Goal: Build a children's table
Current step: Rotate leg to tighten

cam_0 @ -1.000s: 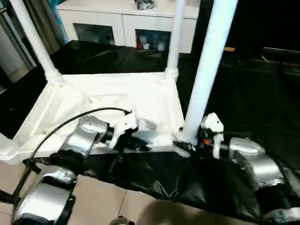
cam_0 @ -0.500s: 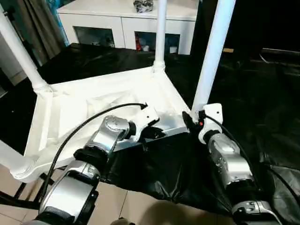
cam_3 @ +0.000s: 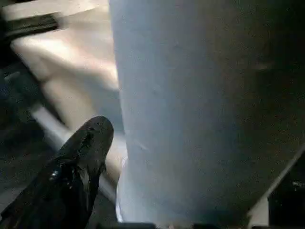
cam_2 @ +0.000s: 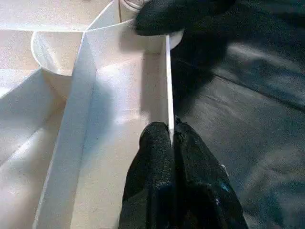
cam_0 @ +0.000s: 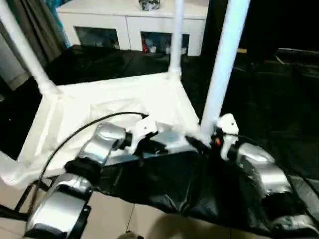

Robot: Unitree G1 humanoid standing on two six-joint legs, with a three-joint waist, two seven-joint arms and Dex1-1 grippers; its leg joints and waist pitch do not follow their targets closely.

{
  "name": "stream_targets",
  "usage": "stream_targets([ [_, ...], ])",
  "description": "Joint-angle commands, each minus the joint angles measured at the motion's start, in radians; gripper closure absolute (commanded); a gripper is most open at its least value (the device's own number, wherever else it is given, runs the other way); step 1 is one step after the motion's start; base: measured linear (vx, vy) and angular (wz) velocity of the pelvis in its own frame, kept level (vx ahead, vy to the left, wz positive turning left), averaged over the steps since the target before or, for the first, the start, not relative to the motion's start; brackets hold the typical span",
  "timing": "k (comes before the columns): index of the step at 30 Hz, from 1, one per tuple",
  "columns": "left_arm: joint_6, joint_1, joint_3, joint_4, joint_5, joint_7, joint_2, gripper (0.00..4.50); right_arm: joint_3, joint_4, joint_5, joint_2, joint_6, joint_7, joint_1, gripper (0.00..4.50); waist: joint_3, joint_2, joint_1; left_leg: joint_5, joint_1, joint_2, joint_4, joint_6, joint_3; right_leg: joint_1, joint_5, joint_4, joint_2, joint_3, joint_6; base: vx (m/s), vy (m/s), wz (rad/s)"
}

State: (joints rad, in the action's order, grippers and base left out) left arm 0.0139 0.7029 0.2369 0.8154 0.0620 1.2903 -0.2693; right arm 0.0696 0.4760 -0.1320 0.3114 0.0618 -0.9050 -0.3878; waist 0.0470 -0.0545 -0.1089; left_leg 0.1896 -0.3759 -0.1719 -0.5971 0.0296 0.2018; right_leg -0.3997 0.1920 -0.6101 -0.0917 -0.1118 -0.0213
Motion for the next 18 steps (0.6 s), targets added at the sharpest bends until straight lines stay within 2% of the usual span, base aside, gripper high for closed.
stream_targets([
  [1, -0.035, -0.005, 0.018, -0.054, -0.057, 0.101, 0.007, 4.5, 0.058, -0.043, -0.027, 0.022, 0.02, -0.122, 0.005, 0.57, -0.066, 0.016, -0.004, 0.155, 0.01, -0.073, 0.063, -0.112, -0.034, 0.055, 0.175, 0.077, -0.086, 0.064, -0.215, 0.0, 0.0, 0.0],
  [2, -0.035, -0.006, 0.018, -0.054, -0.058, 0.104, 0.005, 4.5, 0.059, -0.044, -0.028, 0.023, 0.021, -0.126, 0.006, 0.57, -0.065, 0.017, -0.005, 0.16, 0.01, -0.073, 0.063, -0.109, -0.035, 0.056, 0.182, 0.077, -0.086, 0.064, -0.215, 0.0, 0.0, 0.0],
  [3, -0.038, -0.01, 0.023, -0.064, -0.065, 0.15, -0.013, 4.5, 0.078, -0.069, -0.04, 0.051, 0.036, -0.188, 0.012, 0.57, -0.063, 0.027, -0.005, 0.165, 0.009, -0.072, 0.064, -0.109, -0.033, 0.056, 0.193, 0.079, -0.085, 0.064, -0.214, 0.0, 0.0, 0.0],
  [4, -0.027, -0.01, 0.024, -0.066, -0.071, 0.183, -0.024, 4.5, 0.095, -0.093, -0.054, 0.069, 0.053, -0.238, 0.019, 0.57, -0.064, 0.021, -0.009, 0.163, 0.009, -0.074, 0.064, -0.109, -0.034, 0.055, 0.199, 0.077, -0.086, 0.065, -0.212, 0.0, 0.0, 0.0],
  [5, -0.025, -0.01, 0.024, -0.066, -0.072, 0.187, -0.026, 4.5, 0.097, -0.096, -0.056, 0.071, 0.055, -0.244, 0.02, 0.83, -0.063, 0.022, -0.009, 0.165, 0.01, -0.075, 0.065, -0.108, -0.035, 0.054, 0.202, 0.077, -0.086, 0.066, -0.21, 0.0, 0.0, 0.0],
  [9, -0.031, -0.006, 0.028, -0.059, -0.069, 0.212, -0.036, 4.5, 0.119, -0.12, -0.061, 0.085, 0.07, -0.287, 0.026, 0.95, -0.063, 0.02, -0.015, 0.174, 0.015, -0.077, 0.066, -0.089, -0.034, 0.048, 0.214, 0.079, -0.088, 0.067, -0.215, 0.0, 0.0, 0.0],
  [11, -0.031, -0.005, 0.037, -0.06, -0.069, 0.249, -0.046, 4.5, 0.145, -0.14, -0.057, 0.097, 0.082, -0.329, 0.032, 1.21, -0.063, 0.023, -0.019, 0.173, 0.014, -0.078, 0.067, -0.083, -0.035, 0.05, 0.216, 0.078, -0.089, 0.068, -0.211, 0.0, 0.0, 0.0],
  [18, -0.032, -0.011, 0.046, -0.071, -0.07, 0.27, -0.053, 4.5, 0.151, -0.168, -0.074, 0.093, 0.111, -0.332, 0.051, 1.65, -0.065, 0.022, -0.03, 0.154, 0.013, -0.078, 0.066, -0.08, -0.035, 0.05, 0.192, 0.075, -0.091, 0.068, -0.211, 0.0, 0.0, 0.0],
])
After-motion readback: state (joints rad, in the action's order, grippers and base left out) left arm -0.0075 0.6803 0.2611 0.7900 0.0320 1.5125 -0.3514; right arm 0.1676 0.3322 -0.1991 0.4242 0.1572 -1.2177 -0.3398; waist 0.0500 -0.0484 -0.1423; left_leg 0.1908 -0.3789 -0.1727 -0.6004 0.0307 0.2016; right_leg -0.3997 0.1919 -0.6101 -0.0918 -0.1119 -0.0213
